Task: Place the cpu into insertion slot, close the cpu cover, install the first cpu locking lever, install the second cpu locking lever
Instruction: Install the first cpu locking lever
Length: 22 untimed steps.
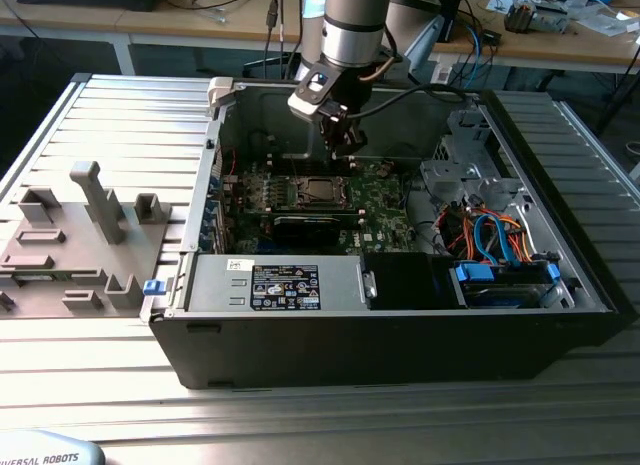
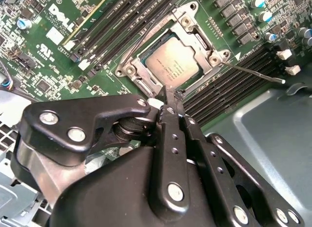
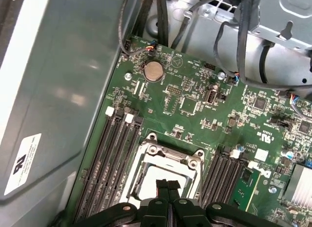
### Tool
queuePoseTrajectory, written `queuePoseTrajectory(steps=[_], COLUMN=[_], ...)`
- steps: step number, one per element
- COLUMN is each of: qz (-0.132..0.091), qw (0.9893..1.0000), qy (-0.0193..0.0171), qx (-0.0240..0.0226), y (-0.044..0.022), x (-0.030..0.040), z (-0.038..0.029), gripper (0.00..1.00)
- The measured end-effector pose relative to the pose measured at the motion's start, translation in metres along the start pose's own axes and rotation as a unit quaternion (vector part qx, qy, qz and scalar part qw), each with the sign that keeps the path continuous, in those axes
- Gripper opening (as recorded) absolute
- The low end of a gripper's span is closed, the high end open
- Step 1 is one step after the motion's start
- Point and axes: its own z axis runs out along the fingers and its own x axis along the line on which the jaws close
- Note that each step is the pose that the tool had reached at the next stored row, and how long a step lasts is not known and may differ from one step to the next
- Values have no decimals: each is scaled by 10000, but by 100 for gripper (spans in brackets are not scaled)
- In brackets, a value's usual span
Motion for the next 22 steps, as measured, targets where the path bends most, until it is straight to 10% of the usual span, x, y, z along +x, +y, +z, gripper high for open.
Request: queuePoseTrajectory(steps=[12,22], qz=[-302,-821], qw=[9995,9966], qy=[-6,-24], qx=[-13,-33], y=[0,0], x=[0,0], z=[0,0], gripper=[11,11])
